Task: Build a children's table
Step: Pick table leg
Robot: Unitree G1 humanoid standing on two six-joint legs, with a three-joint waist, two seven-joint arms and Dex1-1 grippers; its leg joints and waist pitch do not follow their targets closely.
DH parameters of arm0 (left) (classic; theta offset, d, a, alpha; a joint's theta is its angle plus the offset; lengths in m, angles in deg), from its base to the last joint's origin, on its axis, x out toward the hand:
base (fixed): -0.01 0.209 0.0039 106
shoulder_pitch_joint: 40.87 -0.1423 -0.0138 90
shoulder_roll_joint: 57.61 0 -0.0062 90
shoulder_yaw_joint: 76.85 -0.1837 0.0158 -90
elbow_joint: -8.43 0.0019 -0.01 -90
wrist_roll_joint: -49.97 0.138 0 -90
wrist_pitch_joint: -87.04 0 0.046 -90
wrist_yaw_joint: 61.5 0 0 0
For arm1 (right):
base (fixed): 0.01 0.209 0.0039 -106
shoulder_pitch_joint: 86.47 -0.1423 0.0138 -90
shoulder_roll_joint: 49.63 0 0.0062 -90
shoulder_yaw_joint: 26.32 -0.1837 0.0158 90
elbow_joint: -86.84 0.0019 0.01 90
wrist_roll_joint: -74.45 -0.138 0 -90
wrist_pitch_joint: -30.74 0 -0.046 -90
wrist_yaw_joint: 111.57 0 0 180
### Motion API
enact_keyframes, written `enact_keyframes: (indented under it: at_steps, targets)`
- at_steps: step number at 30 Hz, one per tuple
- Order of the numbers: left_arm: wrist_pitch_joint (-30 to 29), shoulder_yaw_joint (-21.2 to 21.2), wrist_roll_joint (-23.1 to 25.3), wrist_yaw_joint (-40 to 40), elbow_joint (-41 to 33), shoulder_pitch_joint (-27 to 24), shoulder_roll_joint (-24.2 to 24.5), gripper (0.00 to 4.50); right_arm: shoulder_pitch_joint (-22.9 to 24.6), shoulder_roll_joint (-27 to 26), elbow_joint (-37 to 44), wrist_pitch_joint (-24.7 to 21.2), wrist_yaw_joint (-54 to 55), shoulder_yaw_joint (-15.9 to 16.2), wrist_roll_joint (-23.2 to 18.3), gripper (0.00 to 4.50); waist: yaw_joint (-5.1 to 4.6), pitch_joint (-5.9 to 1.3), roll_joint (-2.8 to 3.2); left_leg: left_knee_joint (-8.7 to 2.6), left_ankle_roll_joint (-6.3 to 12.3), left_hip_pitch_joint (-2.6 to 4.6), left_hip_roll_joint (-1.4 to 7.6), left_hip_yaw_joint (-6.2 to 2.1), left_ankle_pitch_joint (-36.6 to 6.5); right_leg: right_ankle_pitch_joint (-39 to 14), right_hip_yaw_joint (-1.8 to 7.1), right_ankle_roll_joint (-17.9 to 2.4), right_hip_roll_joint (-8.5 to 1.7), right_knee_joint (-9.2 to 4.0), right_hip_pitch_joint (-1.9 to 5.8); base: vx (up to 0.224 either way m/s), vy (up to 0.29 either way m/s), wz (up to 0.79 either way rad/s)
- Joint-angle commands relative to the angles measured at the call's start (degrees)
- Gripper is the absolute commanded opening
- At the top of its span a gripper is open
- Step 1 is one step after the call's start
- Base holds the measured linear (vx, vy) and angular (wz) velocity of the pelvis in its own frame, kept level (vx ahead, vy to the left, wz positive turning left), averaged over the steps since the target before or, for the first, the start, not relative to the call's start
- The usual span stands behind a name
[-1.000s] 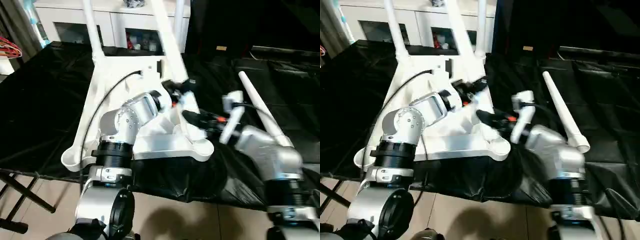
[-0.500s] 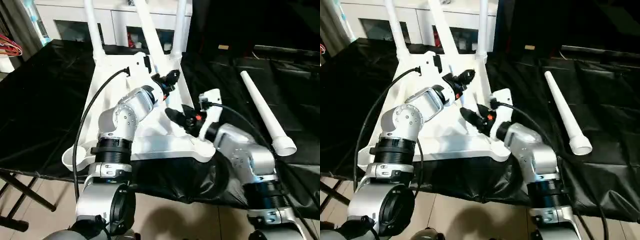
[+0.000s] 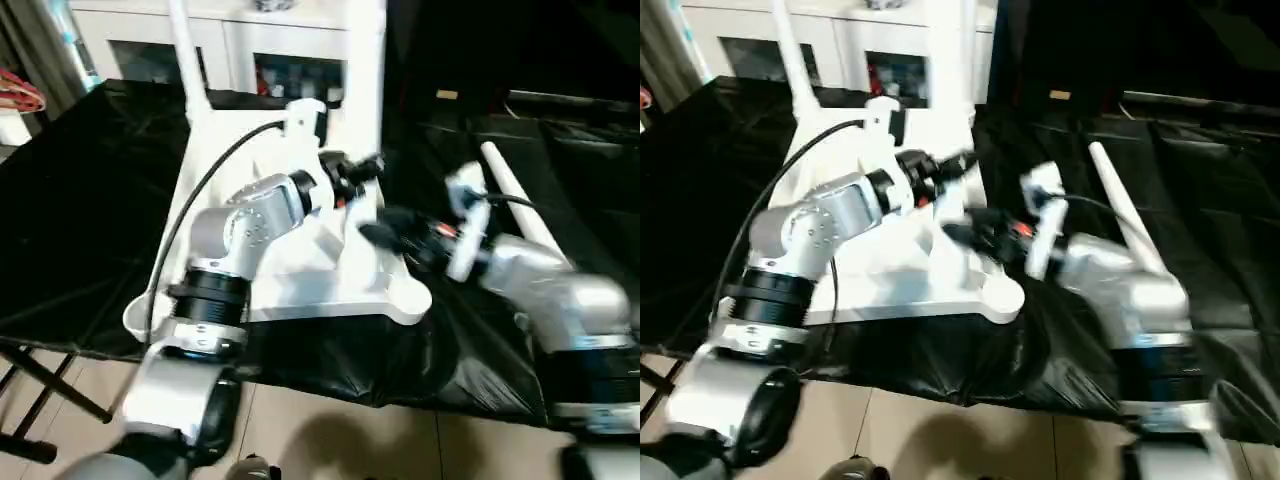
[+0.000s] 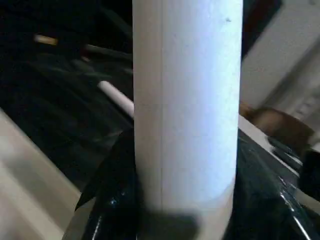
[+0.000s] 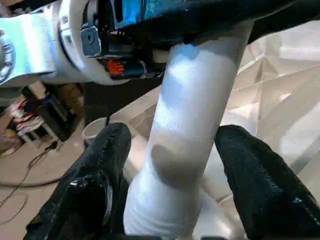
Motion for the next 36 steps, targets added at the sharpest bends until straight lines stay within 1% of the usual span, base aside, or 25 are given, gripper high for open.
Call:
enact_keyframes:
  at_steps: [1,2,4,5,6,7,10,11,12,15,19,23,29,30,31,34,36]
  targets:
    - [-0.3,-1.1,-1.6,-3.3,-1.8,1.2,0.5,1.89,-1.3,1.5,-0.7,-1.3,-3.6,2.3,-1.1,3.05,0.18,-4.68,-1.34,-3.51,4.93,0.90,4.18,-2.23,-2.9,-14.9,4.10,-6.1,-6.89,-4.23,3.79,0.000,0.000,0.00]
    - [-0.3,-1.1,-1.6,-3.3,-1.8,1.2,0.5,1.89,-1.3,1.5,-0.7,-1.3,-3.6,2.3,-1.1,3.05,0.21,-4.67,-1.26,-3.50,4.92,0.89,4.15,-2.24,-3.0,-15.4,4.09,-6.0,-6.91,-4.26,3.80,0.000,0.000,0.00]
    - [-0.1,-1.7,-2.1,-5.2,-2.3,1.2,0.8,1.89,-2.0,2.1,-1.2,-1.7,-4.6,2.8,-1.6,3.05,0.21,-4.66,-1.31,-3.50,4.88,0.90,4.17,-2.23,-2.8,-16.5,4.04,-5.7,-6.81,-4.41,3.68,0.000,0.000,0.00]
    - [0.0,-1.8,-2.2,-5.6,-2.5,1.2,0.8,1.89,-2.2,2.2,-1.3,-1.8,-4.8,2.9,-1.7,3.05,0.19,-4.69,-1.29,-3.49,4.86,0.93,4.26,-2.27,-2.7,-16.3,4.07,-5.7,-6.75,-4.27,3.62,0.000,0.000,0.00]
    - [0.0,-1.9,-2.3,-6.0,-2.7,1.1,0.8,1.89,-2.4,2.3,-1.5,-1.9,-5.0,3.0,-1.6,3.05,0.23,-4.78,-1.21,-3.47,4.88,1.01,4.40,-2.32,-2.3,-15.6,4.06,-5.9,-6.81,-4.18,3.58,0.000,0.000,0.00]
    - [-0.2,-2.0,-3.1,-7.4,-3.6,0.8,0.5,1.89,-3.1,2.6,-2.3,-2.1,-5.8,3.7,-1.1,3.05,0.25,-4.84,-1.34,-3.44,5.00,0.97,4.40,-2.32,-2.0,-14.9,4.04,-6.3,-6.87,-3.99,3.64,0.000,0.000,0.00]
    - [-0.2,-2.4,-3.5,-8.5,-4.8,0.3,0.3,1.89,-4.0,2.5,-3.4,-2.2,-6.3,4.4,-0.5,3.05,0.29,-4.86,-1.30,-3.35,5.18,0.95,4.50,-2.28,-1.5,-13.1,4.10,-7.4,-6.91,-3.76,3.57,0.000,0.000,0.00]
    - [-0.2,-2.5,-3.5,-8.7,-5.0,0.1,0.2,1.89,-4.2,2.5,-3.9,-2.0,-6.5,4.5,-0.2,3.05,0.24,-4.85,-1.38,-3.34,5.30,0.88,4.50,-2.26,-1.4,-12.8,4.10,-7.8,-6.90,-3.73,3.60,0.000,0.000,0.00]
    - [-0.3,-2.6,-3.5,-8.9,-5.0,0.1,0.2,1.89,-4.3,2.4,-4.2,-1.9,-6.6,4.6,0.0,3.05,0.31,-4.77,-1.43,-3.32,5.29,0.88,4.40,-2.17,-1.7,-13.5,4.14,-7.6,-6.92,-3.91,3.57,0.000,0.000,0.00]
    - [-0.3,-2.8,-3.7,-9.2,-5.5,-0.1,0.0,1.89,-4.7,2.3,-5.1,-1.6,-6.7,5.0,0.2,3.05,0.43,-4.76,-1.46,-3.37,4.98,0.83,4.34,-2.21,-1.9,-14.9,4.10,-6.7,-6.87,-4.00,3.68,0.000,0.000,0.00]
    - [-1.2,-3.4,-4.5,-10.3,-7.1,-0.8,-0.3,1.89,-5.7,1.7,-6.7,-1.2,-6.7,5.3,0.1,3.05,0.37,-4.76,-1.36,-3.41,4.81,0.87,4.38,-2.27,-2.0,-15.2,4.05,-6.4,-6.80,-4.06,3.64,0.000,0.000,0.00]
    - [-1.3,-3.8,-4.6,-10.9,-7.5,-1.0,-0.2,1.89,-6.2,1.7,-7.0,-1.3,-7.4,5.6,0.0,3.05,0.33,-4.85,-1.29,-3.37,4.80,0.94,4.47,-2.28,-1.9,-14.3,4.08,-6.9,-6.81,-3.91,3.62,0.000,0.000,0.00]
    - [-1.7,-3.9,-4.8,-11.3,-7.9,-1.1,-0.1,1.89,-6.5,1.8,-7.4,-1.7,-8.7,5.6,-0.5,3.05,0.45,-4.84,-1.26,-3.34,4.76,0.88,4.42,-2.24,-1.9,-14.1,4.10,-6.9,-6.79,-3.86,3.67,0.000,0.000,0.00]
    - [-1.8,-4.0,-4.8,-11.4,-8.0,-1.2,-0.2,1.89,-6.5,1.8,-7.5,-1.7,-8.8,5.7,-0.5,3.05,0.48,-4.87,-1.23,-3.37,4.71,0.94,4.54,-2.31,-1.8,-13.9,4.10,-7.0,-6.84,-3.79,3.65,0.000,0.000,0.00]
    - [-1.9,-4.0,-4.8,-11.4,-8.1,-1.2,-0.2,1.89,-6.5,1.8,-7.5,-1.8,-8.9,5.7,-0.6,2.78,0.46,-4.86,-1.26,-3.36,4.74,0.92,4.54,-2.31,-1.8,-13.7,4.11,-7.0,-6.79,-3.77,3.63,0.000,0.000,0.00]
    - [-2.1,-4.0,-4.8,-11.6,-8.3,-1.3,-0.2,1.89,-6.5,1.8,-7.6,-1.9,-9.2,6.3,-0.5,2.63,0.47,-4.88,-1.29,-3.30,4.92,0.85,4.42,-2.25,-1.7,-13.5,4.10,-7.0,-6.78,-3.76,3.70,0.000,0.000,0.00]
    - [-2.1,-4.0,-4.9,-11.7,-8.2,-1.2,-0.1,1.89,-6.5,1.8,-7.8,-1.9,-9.5,6.6,-0.2,2.35,0.49,-4.84,-1.28,-3.32,4.86,0.85,4.40,-2.25,-1.8,-14.0,4.10,-6.9,-6.79,-3.86,3.69,0.000,0.000,0.00]
